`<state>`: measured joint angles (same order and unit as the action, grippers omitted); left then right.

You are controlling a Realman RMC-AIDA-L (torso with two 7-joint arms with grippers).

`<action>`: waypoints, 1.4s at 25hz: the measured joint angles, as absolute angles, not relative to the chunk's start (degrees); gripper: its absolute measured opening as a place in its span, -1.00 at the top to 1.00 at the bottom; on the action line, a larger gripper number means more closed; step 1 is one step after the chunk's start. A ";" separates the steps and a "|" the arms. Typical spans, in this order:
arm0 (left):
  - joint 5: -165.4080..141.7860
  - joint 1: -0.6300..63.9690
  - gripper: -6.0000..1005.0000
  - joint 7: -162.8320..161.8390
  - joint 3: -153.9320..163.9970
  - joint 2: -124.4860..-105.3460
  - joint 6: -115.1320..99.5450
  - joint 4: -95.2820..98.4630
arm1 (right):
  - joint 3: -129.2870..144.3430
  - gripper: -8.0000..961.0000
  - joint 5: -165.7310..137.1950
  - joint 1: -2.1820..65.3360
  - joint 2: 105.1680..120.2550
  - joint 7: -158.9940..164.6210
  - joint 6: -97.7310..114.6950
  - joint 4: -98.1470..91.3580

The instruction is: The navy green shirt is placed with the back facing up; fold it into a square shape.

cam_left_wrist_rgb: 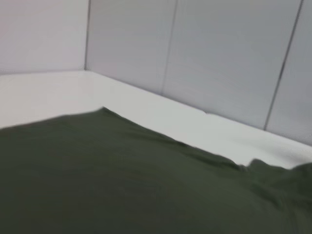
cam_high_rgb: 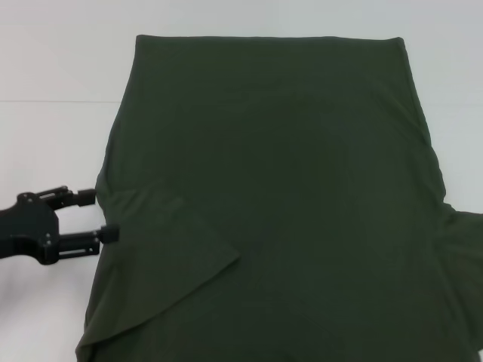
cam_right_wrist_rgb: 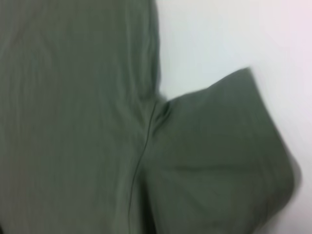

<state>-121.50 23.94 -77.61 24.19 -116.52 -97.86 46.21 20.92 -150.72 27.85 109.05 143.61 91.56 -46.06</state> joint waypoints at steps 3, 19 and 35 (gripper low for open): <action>-121.14 23.96 -0.68 -78.17 23.00 -116.53 -98.12 46.19 | 18.60 0.92 -150.54 27.56 108.42 143.00 91.51 -46.21; -121.66 25.04 -0.68 -82.09 23.26 -115.81 -98.37 46.50 | 20.35 0.92 -145.48 30.57 108.42 141.45 93.34 -49.51; -121.82 24.48 -0.68 -82.09 23.47 -115.81 -98.45 46.52 | 38.27 0.89 -145.82 44.67 112.80 144.48 90.65 -49.00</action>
